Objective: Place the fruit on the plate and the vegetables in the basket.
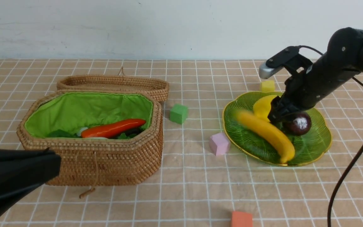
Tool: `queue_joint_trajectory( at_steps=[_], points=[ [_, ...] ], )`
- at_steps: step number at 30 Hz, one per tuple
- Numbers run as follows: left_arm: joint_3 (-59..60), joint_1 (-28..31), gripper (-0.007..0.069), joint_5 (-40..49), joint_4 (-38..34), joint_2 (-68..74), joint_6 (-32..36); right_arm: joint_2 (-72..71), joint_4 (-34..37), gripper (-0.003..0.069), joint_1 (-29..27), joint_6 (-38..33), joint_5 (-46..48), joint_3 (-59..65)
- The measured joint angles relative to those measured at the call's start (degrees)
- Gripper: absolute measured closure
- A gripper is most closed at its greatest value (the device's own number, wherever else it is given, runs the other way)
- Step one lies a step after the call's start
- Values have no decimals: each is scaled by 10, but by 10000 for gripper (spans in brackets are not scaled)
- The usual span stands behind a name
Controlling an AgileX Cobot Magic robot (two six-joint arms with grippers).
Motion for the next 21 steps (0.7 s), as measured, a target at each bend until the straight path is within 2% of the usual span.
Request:
queue_joint_trajectory(
  at_steps=[4,7,10,14,15,16,17,21],
  points=[
    [0,0,620,0,26,1,-3,-25,-4,79,0,12,23,0],
    [0,0,620,-1,35,1,-12,-76,-4,139,0,65,56,2],
    [3,0,637,-1,52,-15,-28,-159,-6,338,0,137,122,6],
    [50,0,637,-19,66,-97,-46,-281,1,599,0,179,179,62],
    [54,0,637,-23,66,-108,-51,-287,1,599,0,181,181,67],
    [81,0,637,-33,67,-144,-67,-332,1,650,0,196,187,103],
    [102,0,637,-42,68,-175,-82,-365,1,663,0,206,189,131],
    [189,0,637,-82,70,-294,-132,-500,2,660,0,248,192,251]
  ],
)
